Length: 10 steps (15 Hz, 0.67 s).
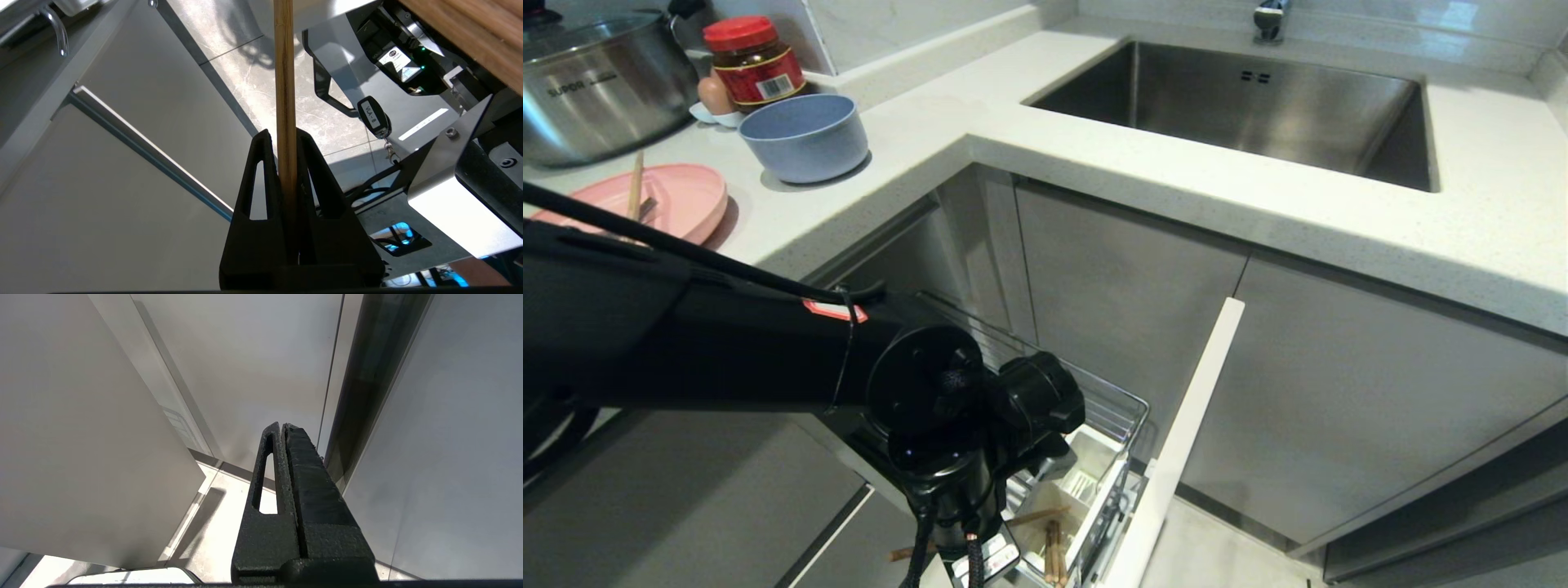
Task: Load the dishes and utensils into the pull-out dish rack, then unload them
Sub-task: Pick up the chopsticks and place it in the cupboard
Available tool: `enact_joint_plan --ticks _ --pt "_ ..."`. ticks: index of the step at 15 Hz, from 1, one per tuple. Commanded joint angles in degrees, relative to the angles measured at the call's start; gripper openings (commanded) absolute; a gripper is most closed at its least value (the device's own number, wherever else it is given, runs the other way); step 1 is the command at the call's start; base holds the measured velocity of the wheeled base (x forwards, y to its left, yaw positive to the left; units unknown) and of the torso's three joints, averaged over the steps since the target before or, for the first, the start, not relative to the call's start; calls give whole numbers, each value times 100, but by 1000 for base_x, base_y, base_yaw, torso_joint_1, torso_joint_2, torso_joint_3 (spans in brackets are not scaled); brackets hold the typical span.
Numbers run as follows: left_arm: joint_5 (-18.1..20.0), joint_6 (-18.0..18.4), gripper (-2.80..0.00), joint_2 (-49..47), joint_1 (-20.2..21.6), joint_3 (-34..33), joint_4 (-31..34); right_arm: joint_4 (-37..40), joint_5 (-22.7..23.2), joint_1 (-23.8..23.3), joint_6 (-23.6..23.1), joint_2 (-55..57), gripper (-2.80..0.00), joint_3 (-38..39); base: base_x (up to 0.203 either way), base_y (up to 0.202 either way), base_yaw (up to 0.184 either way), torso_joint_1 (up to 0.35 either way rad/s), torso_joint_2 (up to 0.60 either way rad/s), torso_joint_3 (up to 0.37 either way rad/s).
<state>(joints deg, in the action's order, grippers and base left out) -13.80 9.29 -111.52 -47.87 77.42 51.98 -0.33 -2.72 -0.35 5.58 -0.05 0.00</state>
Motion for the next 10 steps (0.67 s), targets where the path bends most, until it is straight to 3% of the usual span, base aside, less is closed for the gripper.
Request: enact_joint_plan --ticks 1,10 --pt "-9 38 -280 -89 6 20 14 -2 -1 0 4 -13 -280 0 0 0 0 0 0 0" --pt "-9 38 -280 -565 -18 332 -7 -2 -1 0 4 -15 -280 0 0 0 0 0 0 0"
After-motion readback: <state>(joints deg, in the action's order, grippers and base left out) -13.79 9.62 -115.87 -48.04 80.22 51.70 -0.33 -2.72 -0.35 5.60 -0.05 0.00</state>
